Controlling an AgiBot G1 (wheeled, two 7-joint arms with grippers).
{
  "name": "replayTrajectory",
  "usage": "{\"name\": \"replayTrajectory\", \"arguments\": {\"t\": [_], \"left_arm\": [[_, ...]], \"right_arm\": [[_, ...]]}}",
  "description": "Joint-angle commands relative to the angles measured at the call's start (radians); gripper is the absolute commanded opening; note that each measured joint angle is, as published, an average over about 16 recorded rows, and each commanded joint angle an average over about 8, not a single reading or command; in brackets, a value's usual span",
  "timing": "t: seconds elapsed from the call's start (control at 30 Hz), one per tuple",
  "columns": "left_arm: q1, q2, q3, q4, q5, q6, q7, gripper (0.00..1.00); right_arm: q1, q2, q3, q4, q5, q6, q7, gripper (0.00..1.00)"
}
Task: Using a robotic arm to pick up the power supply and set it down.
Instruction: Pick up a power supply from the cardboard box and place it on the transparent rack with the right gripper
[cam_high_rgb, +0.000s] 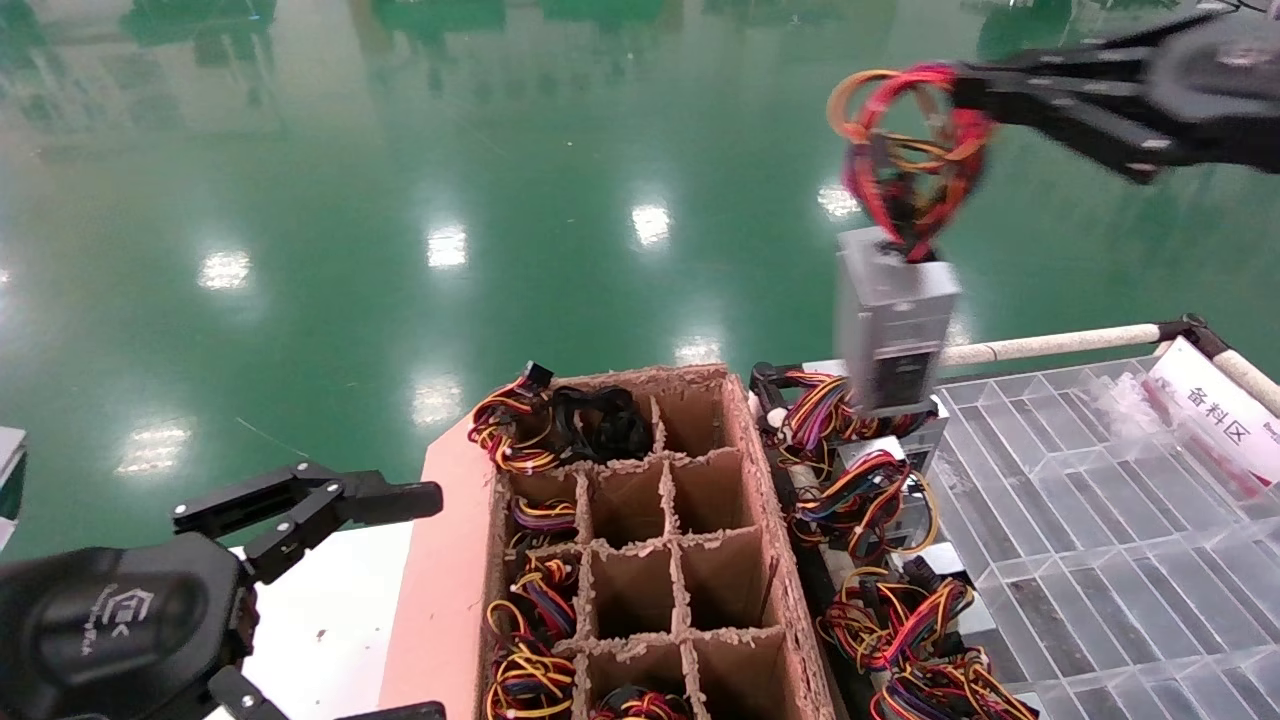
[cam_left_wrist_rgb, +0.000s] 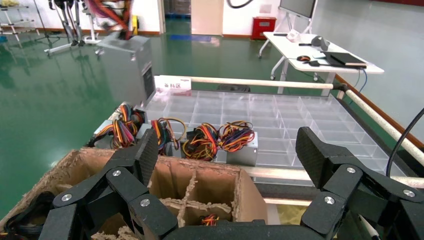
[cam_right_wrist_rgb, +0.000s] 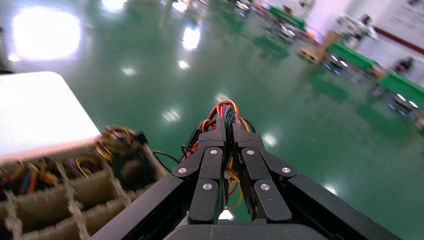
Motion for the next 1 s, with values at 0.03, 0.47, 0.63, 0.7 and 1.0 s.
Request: {"name": "replayTrajectory", "arguments": {"t": [0.03, 0.47, 0.63, 0.7, 1.0], "left_arm": [[0.000, 0.000, 0.000, 0.000, 0.000, 0.000, 0.000, 1.00], [0.000, 0.000, 0.000, 0.000, 0.000, 0.000, 0.000, 1.00], [0.000, 0.000, 0.000, 0.000, 0.000, 0.000, 0.000, 1.00], [0.000, 0.000, 0.000, 0.000, 0.000, 0.000, 0.000, 1.00], [0.000, 0.000, 0.000, 0.000, 0.000, 0.000, 0.000, 1.00]], "right_arm": [[0.012, 0.044, -0.011, 0.027, -0.008, -0.002, 0.020, 0.00], [-0.058, 0.169, -0.069, 0.136, 0.021, 0.010, 0.115, 0.00], [-0.098, 0.161, -0.078, 0.140, 0.039, 0.023, 0.119, 0.00], [-0.109, 0.155, -0.080, 0.135, 0.045, 0.028, 0.116, 0.00], [-0.121, 0.148, -0.084, 0.097, 0.049, 0.039, 0.089, 0.00]]}}
